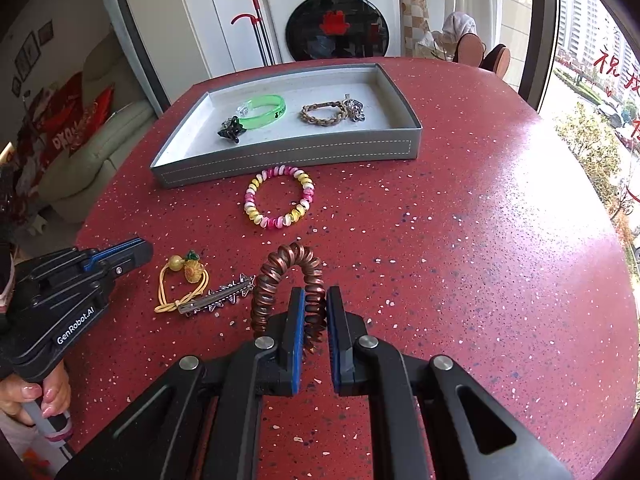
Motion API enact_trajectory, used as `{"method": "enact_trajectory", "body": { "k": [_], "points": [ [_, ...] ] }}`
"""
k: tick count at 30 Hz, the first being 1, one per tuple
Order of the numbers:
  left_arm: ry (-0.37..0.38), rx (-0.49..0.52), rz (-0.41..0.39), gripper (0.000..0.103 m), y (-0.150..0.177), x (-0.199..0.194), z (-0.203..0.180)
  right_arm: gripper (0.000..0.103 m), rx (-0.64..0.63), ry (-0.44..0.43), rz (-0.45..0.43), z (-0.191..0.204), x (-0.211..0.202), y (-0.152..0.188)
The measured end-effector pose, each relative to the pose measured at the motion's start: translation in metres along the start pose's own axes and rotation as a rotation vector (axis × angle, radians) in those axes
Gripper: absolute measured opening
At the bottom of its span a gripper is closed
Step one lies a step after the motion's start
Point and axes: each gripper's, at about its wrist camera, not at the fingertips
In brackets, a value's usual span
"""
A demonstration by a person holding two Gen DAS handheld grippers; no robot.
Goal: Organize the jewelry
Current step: 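Grasp the brown coiled hair tie with the right tool while the left tool grasps the yellow cord hair tie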
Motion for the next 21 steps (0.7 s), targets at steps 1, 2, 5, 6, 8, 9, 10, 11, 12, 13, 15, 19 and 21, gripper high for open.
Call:
{"method": "enact_trajectory", "body": {
  "k": [1, 2, 5, 6, 8, 9, 10, 11, 12, 13, 15, 19, 21],
  "points": [
    [-0.001, -0.002, 0.004, 0.021, 0.001, 0.000, 0.001, 0.012, 0.000, 0.000, -0.001, 0.000, -0.001, 0.000],
    [0.003, -0.005, 0.003, 0.021, 0.001, 0.001, 0.001, 0.012, 0.002, -0.002, -0.002, -0.001, -0.001, 0.001],
    [0.000, -0.020, 0.006, 0.082, 0.002, 0.004, 0.007, 0.012, 0.003, -0.005, -0.003, -0.002, -0.002, 0.001],
    [-0.016, -0.033, -0.011, 0.103, 0.002, 0.003, 0.010, 0.012, 0.003, -0.004, -0.004, -0.002, -0.003, 0.001],
    [-0.027, -0.013, -0.045, 0.103, 0.003, -0.002, 0.012, 0.012, 0.006, -0.005, -0.003, -0.003, -0.002, 0.001],
    [-0.034, 0.006, -0.044, 0.103, 0.002, -0.002, 0.011, 0.012, 0.008, -0.008, -0.001, -0.002, -0.002, 0.001],
    [-0.054, 0.024, -0.046, 0.103, 0.001, 0.000, 0.011, 0.012, 0.012, -0.011, -0.001, -0.003, -0.002, 0.001],
    [-0.068, 0.045, -0.044, 0.103, 0.001, 0.002, 0.010, 0.012, 0.015, -0.012, -0.001, -0.002, -0.002, 0.001],
    [-0.070, 0.063, -0.038, 0.103, 0.001, 0.006, 0.009, 0.012, 0.015, -0.013, -0.002, -0.001, -0.002, 0.001],
    [-0.069, 0.079, -0.026, 0.103, 0.001, 0.010, 0.008, 0.012, 0.013, -0.012, -0.002, -0.001, -0.002, 0.002],
    [-0.059, 0.112, -0.006, 0.103, 0.001, 0.018, 0.004, 0.012, 0.011, -0.011, -0.004, 0.000, -0.003, 0.002],
    [-0.037, 0.193, 0.001, 0.087, 0.004, 0.025, -0.008, 0.012, 0.015, -0.008, -0.006, -0.002, -0.004, 0.001],
    [-0.022, 0.218, -0.004, 0.082, 0.004, 0.024, -0.013, 0.012, 0.018, -0.008, -0.005, -0.002, -0.003, 0.001]
  ]
}}
Point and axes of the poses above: each gripper's, at about its wrist camera, not at the fingertips, and x roughly the way its jaws point, z to its left, y to its underside, and after that the axes turned 14 degrees about -y, right-handed
